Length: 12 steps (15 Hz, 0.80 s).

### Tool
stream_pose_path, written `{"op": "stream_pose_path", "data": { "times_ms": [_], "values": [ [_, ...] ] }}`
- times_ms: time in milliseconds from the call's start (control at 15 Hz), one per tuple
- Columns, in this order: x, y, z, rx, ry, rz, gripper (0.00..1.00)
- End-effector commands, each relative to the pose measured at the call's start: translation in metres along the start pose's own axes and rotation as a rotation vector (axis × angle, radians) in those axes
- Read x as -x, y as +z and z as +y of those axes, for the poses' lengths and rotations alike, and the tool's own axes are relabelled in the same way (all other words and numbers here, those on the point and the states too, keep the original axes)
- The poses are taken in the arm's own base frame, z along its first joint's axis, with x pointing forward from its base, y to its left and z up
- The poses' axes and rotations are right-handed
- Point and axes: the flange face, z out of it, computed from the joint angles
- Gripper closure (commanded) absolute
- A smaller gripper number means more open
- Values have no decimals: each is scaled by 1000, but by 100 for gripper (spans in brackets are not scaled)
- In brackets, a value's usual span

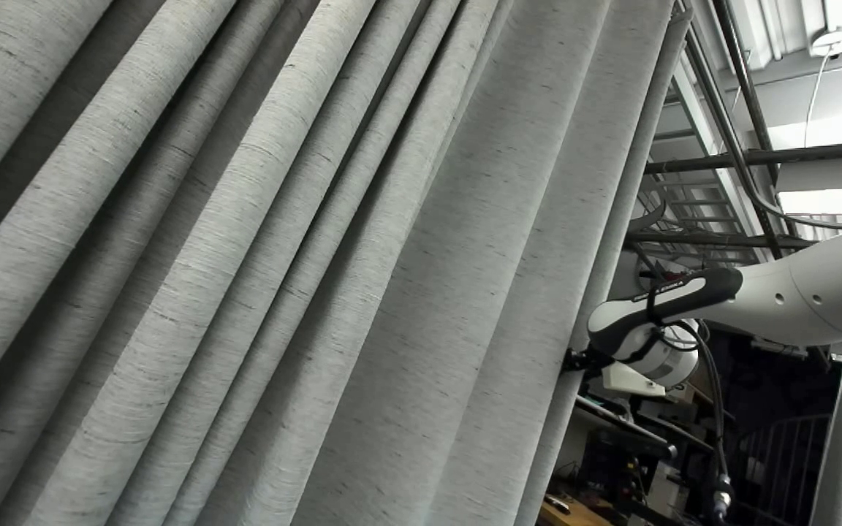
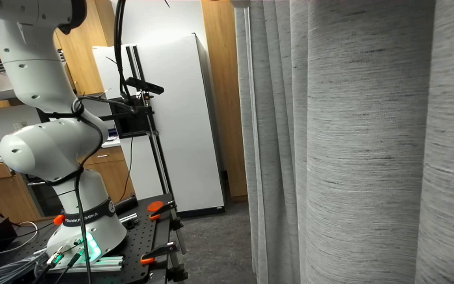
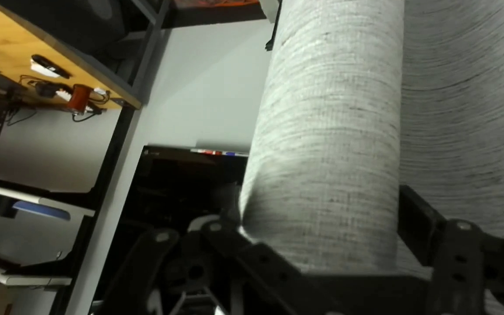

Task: Open the curtain

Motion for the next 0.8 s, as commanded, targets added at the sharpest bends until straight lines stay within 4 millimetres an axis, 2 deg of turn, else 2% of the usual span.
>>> {"op": "stream_pose_path", "data": {
  "times_ms": [0, 267, 467, 733],
  "values": [
    [16, -5, -5, 32, 38, 78, 45],
    [26, -2, -8, 53, 81, 115, 77],
    [24, -1, -9, 32, 126, 84, 99],
    [19, -8, -30, -30, 131, 41, 100]
  ]
}}
